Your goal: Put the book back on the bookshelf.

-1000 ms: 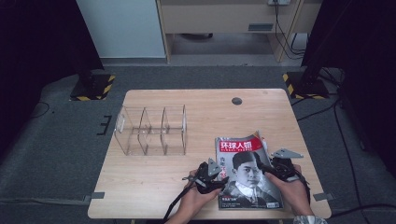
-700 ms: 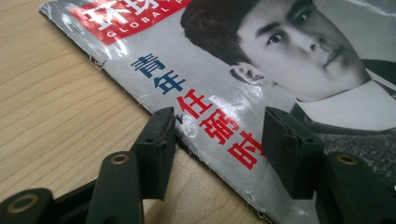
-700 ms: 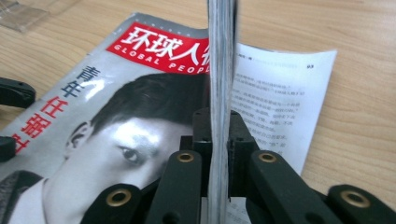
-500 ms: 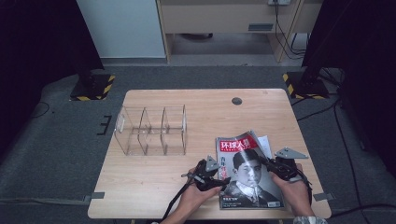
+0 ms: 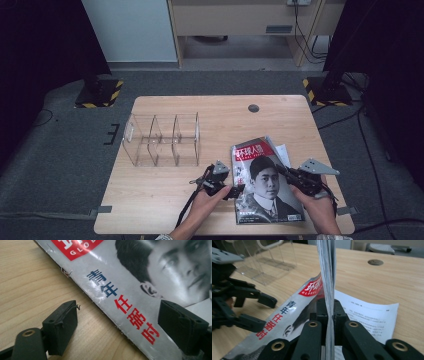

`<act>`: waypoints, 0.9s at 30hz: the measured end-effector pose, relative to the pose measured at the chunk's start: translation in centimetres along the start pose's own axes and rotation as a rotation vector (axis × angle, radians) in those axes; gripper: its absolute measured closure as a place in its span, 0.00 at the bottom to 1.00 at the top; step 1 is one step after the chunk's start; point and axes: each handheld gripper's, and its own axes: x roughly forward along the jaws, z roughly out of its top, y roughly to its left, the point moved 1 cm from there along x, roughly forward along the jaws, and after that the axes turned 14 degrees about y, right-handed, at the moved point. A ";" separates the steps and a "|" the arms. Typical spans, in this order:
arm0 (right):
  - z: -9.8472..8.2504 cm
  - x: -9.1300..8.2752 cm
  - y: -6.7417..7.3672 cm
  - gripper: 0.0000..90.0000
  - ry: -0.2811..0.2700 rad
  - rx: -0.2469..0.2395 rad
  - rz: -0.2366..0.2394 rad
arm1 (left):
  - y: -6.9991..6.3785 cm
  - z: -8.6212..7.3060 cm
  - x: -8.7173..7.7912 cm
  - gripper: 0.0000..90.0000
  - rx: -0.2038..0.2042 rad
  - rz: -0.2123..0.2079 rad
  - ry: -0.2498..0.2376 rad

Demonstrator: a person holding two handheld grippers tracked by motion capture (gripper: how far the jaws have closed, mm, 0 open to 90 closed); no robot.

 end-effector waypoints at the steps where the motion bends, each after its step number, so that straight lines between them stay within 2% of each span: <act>1: 0.0 -0.2 0.0 0.98 -0.009 0.005 0.011 | 0.0 0.1 0.1 0.17 0.014 0.006 0.004; 4: 0.1 -0.9 -0.2 0.98 -0.052 0.017 0.037 | -0.2 0.5 0.4 0.17 0.042 -0.004 0.015; 6: 0.1 -1.1 -0.4 0.98 -0.077 0.030 0.059 | -0.4 0.8 0.7 0.17 0.054 -0.025 0.019; 9: -0.1 -1.0 -0.7 0.98 -0.087 0.061 0.084 | -0.9 1.2 1.2 0.17 0.070 -0.071 0.027; 10: -0.2 -0.9 -0.8 0.98 -0.081 0.067 0.086 | -1.0 1.3 1.3 0.17 0.078 -0.069 0.032; 12: -0.4 -0.3 -0.9 0.97 -0.057 0.073 0.075 | -1.1 1.3 1.4 0.17 0.081 -0.053 0.031; 16: -1.1 1.0 -1.1 0.97 0.031 0.081 0.053 | -1.2 1.2 1.2 0.28 0.099 -0.006 0.032; 17: -1.1 1.0 -1.1 0.97 0.031 0.081 0.053 | -1.2 1.2 1.2 0.30 0.099 -0.006 0.032; 18: -1.5 2.0 -1.0 0.96 0.102 0.067 0.023 | -1.2 1.2 1.2 0.34 0.099 0.004 0.031; 19: -1.7 2.2 -1.0 0.96 0.119 0.059 0.011 | -1.2 1.0 1.1 0.38 0.104 0.030 0.030; 21: -1.8 2.5 -1.2 0.95 0.132 0.061 0.002 | -1.3 0.9 1.0 0.44 0.104 0.051 0.028; 23: -1.8 2.6 -1.3 0.92 0.137 0.068 0.003 | -1.3 0.8 0.9 0.50 0.098 0.053 0.026; 24: -2.0 2.9 -1.6 0.81 0.176 0.047 -0.042 | -1.2 0.7 0.8 0.53 0.094 0.056 0.025; 25: -2.1 3.1 -1.7 0.73 0.195 0.038 -0.060 | -1.3 0.7 0.8 0.55 0.093 0.057 0.024; 27: -2.3 3.5 -1.9 0.53 0.265 0.058 -0.107 | -1.3 0.7 0.8 0.57 0.096 0.061 0.023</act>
